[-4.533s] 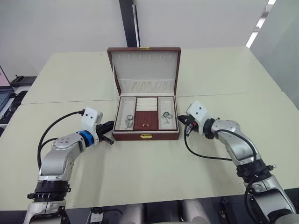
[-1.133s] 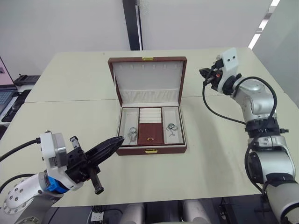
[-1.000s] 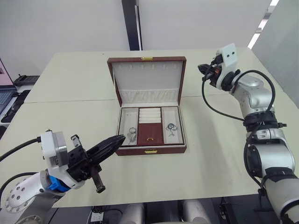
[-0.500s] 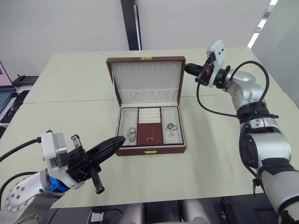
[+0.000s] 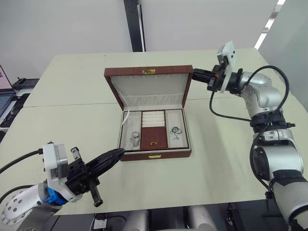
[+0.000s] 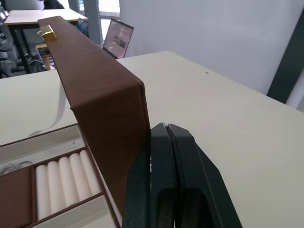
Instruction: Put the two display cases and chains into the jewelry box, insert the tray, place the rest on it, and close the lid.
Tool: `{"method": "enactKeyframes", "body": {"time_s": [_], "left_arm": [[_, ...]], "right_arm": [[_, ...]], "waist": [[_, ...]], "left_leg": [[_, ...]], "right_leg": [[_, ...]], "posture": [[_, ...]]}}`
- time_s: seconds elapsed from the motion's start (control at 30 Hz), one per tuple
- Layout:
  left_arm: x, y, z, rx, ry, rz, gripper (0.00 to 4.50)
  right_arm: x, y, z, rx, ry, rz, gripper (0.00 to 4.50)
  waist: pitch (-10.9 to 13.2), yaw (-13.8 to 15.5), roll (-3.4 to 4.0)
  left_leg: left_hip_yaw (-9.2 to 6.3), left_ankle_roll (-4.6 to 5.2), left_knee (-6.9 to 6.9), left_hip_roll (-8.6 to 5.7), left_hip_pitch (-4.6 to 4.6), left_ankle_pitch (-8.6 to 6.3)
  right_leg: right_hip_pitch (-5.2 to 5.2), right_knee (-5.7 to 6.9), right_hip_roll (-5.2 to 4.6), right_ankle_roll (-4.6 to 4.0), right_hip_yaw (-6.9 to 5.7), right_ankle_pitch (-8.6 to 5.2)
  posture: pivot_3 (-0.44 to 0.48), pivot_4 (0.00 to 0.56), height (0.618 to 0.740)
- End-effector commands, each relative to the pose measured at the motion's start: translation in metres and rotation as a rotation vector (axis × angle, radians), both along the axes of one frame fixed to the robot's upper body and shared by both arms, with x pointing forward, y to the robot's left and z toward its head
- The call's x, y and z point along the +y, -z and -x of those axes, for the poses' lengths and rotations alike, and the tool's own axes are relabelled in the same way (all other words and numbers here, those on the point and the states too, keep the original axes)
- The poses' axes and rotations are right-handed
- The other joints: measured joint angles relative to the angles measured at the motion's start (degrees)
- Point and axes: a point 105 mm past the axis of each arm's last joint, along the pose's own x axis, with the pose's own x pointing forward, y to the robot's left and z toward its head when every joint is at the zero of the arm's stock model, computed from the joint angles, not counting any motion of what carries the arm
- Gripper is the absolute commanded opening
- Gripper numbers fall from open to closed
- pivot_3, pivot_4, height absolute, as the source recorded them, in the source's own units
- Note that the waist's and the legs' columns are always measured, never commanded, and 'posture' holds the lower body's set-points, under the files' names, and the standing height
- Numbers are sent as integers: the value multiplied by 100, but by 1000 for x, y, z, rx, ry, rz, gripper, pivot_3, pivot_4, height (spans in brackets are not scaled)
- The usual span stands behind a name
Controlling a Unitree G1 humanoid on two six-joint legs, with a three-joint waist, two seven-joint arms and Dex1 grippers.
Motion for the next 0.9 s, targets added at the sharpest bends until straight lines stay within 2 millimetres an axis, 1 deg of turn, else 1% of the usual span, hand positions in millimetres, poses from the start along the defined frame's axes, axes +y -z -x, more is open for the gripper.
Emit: {"method": "enactKeyframes", "body": {"time_s": [0.03,0.17,0.27,0.37,0.47,0.57,0.67,0.77,0.9], "left_arm": [[9,-3,1,-26,-17,-35,0],[13,-3,1,-22,-19,-43,0],[16,-3,1,-18,-21,-54,0],[25,-4,-1,-15,-25,-83,0],[40,-12,-14,-40,-56,-120,0],[47,-17,-24,-51,-89,-132,0],[59,-21,-40,-46,-179,-134,0],[82,-20,-67,-11,-359,-120,0],[101,-14,-87,10,-503,-145,0]], "right_arm": [[1,-16,21,-30,-97,16,14],[-4,-14,38,-4,-149,71,14],[-7,-12,46,-3,-158,109,14],[-10,-9,50,-3,-144,137,14],[-10,-10,55,-10,-114,133,14],[-11,-8,61,-30,-105,155,14],[-16,-3,68,-63,-74,182,14],[-37,2,72,-94,55,181,14],[-63,11,80,-73,208,151,14]], "waist": [[1,1,1],[1,4,2],[1,6,2],[1,3,1],[4,8,5],[5,9,5],[5,28,4],[7,52,3],[7,44,2]], "left_leg": [[-1,1,0,0,0,0],[-3,22,1,0,0,-12],[-7,23,1,0,0,-13],[-6,24,0,0,1,-13],[-6,24,0,0,0,-13],[-10,24,2,-2,-1,-13],[-14,25,2,-3,-1,-14],[-26,26,3,-3,-3,-15],[-31,26,4,-9,-3,-15]], "right_leg": [[0,0,0,0,0,0],[1,0,-1,0,0,0],[1,-2,-1,0,-2,0],[1,-2,-1,0,-2,0],[0,-1,0,0,-3,0],[1,0,-1,0,-3,0],[2,-6,-4,1,-5,0],[3,-4,-3,1,-12,0],[6,-2,-5,2,-11,1]], "posture": [[0,150,740],[0,150,740],[0,150,740],[0,150,740],[0,150,740],[0,150,740],[0,150,740],[0,150,740],[0,150,740]]}}
